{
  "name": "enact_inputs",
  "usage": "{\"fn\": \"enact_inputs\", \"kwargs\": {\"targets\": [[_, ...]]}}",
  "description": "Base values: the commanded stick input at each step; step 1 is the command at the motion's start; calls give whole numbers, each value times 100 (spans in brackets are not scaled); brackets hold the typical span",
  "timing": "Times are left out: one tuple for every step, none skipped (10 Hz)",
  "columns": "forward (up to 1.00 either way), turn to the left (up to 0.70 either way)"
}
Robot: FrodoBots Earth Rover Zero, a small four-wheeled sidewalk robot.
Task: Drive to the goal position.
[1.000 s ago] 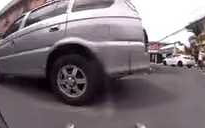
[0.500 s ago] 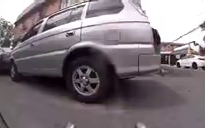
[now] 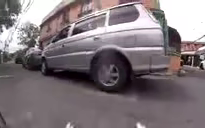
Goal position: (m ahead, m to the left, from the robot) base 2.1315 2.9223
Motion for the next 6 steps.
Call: {"fn": "enact_inputs", "kwargs": {"targets": [[96, 38], [100, 40], [100, 40], [100, 40], [100, 40], [100, 40]]}}
